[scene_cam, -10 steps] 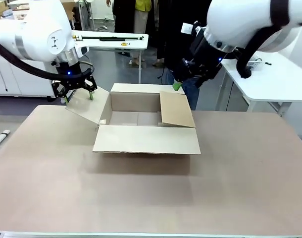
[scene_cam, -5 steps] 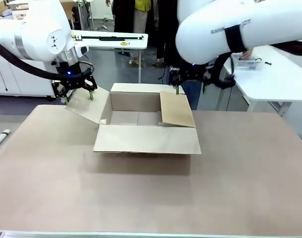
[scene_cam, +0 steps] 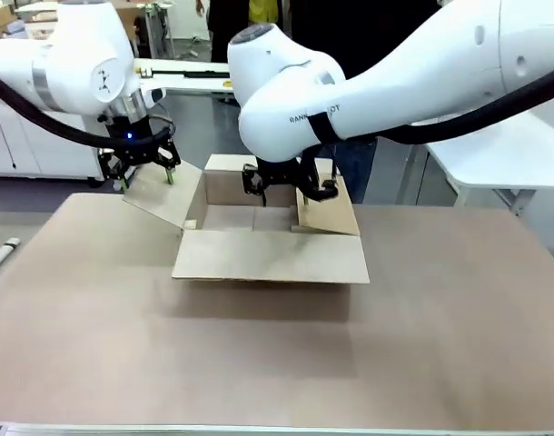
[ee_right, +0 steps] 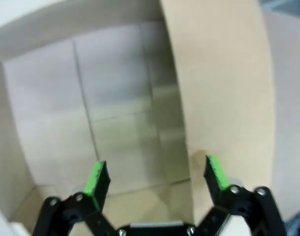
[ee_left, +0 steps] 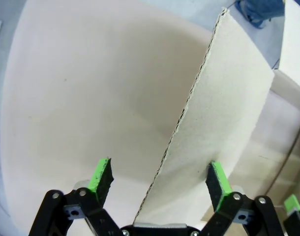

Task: Pack the gift set into the box.
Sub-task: Place both hands on the side flaps of the Package Box and spread them outward.

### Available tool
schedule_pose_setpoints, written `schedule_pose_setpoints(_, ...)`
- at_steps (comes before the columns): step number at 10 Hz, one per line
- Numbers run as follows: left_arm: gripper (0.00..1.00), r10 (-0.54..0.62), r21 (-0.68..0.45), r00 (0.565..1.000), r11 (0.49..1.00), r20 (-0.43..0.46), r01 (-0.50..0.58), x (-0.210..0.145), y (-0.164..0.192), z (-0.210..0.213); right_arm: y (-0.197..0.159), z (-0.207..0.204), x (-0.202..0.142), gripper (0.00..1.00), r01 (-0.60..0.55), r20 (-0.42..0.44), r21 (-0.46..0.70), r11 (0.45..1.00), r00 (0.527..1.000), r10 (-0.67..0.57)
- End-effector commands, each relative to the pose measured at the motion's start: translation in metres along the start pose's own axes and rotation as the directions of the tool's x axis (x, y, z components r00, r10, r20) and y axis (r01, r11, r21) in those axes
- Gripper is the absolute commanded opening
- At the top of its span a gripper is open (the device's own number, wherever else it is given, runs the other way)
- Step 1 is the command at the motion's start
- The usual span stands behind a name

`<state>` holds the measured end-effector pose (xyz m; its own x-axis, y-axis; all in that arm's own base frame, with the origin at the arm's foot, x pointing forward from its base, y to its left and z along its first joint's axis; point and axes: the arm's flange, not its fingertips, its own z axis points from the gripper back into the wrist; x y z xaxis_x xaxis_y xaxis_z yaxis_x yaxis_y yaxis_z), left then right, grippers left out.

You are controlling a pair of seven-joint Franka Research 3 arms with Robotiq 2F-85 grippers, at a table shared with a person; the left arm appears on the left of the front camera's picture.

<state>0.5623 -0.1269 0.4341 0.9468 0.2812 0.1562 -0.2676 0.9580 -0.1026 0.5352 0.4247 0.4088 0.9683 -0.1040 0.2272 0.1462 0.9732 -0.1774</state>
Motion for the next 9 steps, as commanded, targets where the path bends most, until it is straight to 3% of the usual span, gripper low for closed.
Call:
schedule_pose_setpoints(1, 1.00, 0.014, 0.019, 1.000, 1.000, 0.005, -0.014, -0.001, 0.000, 0.002, -0.005, 0.013, 0.028, 1.00, -0.061, -0.017, -0.070, 0.996, 0.998, 0.060)
schedule_pose_setpoints(3, 1.00, 0.014, 0.019, 1.000, 1.000, 0.005, -0.014, -0.001, 0.000, 0.002, -0.014, 0.005, 0.033, 1.00, -0.073, -0.028, -0.204, 0.976, 0.997, 0.069)
schedule_pose_setpoints(9, 1.00, 0.014, 0.019, 1.000, 1.000, 0.005, -0.014, -0.001, 0.000, 0.002, -0.017, -0.024, 0.028, 1.00, -0.152, -0.059, -0.235, 0.960, 0.988, 0.142)
